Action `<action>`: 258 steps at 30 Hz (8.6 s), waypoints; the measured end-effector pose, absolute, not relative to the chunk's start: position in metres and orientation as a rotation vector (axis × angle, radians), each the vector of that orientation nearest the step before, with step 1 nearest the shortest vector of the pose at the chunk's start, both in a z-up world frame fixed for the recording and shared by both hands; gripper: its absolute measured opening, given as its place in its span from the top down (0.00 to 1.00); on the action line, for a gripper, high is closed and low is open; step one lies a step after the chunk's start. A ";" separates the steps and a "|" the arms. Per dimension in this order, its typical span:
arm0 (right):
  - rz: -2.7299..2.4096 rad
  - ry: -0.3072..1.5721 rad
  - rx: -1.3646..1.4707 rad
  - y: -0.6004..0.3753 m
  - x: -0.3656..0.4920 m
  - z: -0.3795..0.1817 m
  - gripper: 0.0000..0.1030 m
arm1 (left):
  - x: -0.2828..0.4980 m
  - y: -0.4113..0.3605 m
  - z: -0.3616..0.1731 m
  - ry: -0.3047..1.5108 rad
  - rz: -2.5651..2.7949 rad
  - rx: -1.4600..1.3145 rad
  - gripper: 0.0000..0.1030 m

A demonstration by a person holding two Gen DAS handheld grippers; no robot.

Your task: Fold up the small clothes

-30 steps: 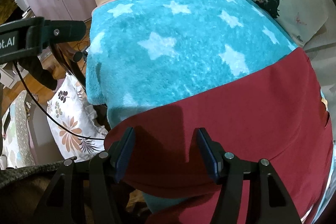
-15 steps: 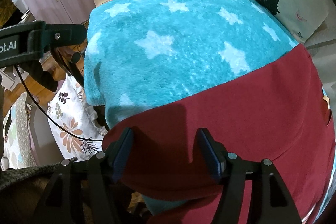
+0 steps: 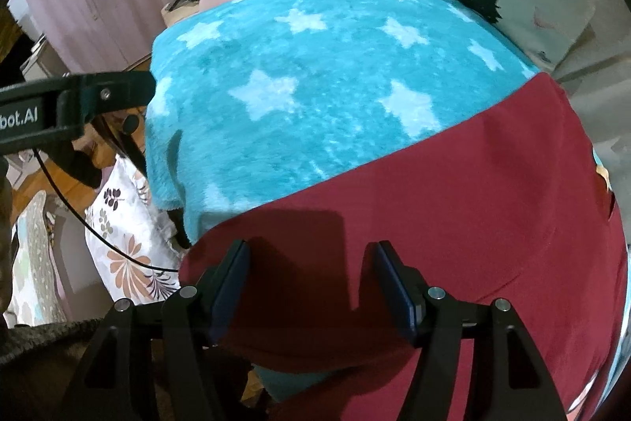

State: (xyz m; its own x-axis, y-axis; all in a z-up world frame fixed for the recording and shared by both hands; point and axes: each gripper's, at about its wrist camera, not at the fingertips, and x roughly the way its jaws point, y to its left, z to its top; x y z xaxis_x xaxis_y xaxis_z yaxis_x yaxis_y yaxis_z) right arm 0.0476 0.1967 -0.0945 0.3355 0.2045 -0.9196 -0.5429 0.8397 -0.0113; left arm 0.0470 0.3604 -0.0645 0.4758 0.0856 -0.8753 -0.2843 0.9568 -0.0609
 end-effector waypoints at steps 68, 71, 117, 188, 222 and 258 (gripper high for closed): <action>-0.071 0.942 0.525 -0.291 0.069 -0.073 0.49 | 0.001 0.124 -0.030 1.012 0.198 -0.096 0.00; -0.188 0.895 0.537 -0.314 0.061 -0.064 0.49 | -0.005 0.123 -0.030 1.012 0.222 -0.082 0.00; 0.130 1.066 0.244 -0.073 0.205 -0.076 0.61 | 0.138 0.203 -0.072 1.071 -0.047 -0.081 0.00; 0.301 1.025 0.587 -0.150 0.169 -0.053 0.47 | 0.107 0.141 -0.039 1.014 -0.072 -0.175 0.00; -0.067 0.918 0.579 -0.253 0.120 -0.039 0.47 | 0.240 0.103 -0.068 1.014 -0.209 -0.015 0.51; -0.031 0.957 0.852 -0.308 0.083 -0.079 0.49 | 0.152 0.154 -0.065 1.019 -0.043 -0.048 0.47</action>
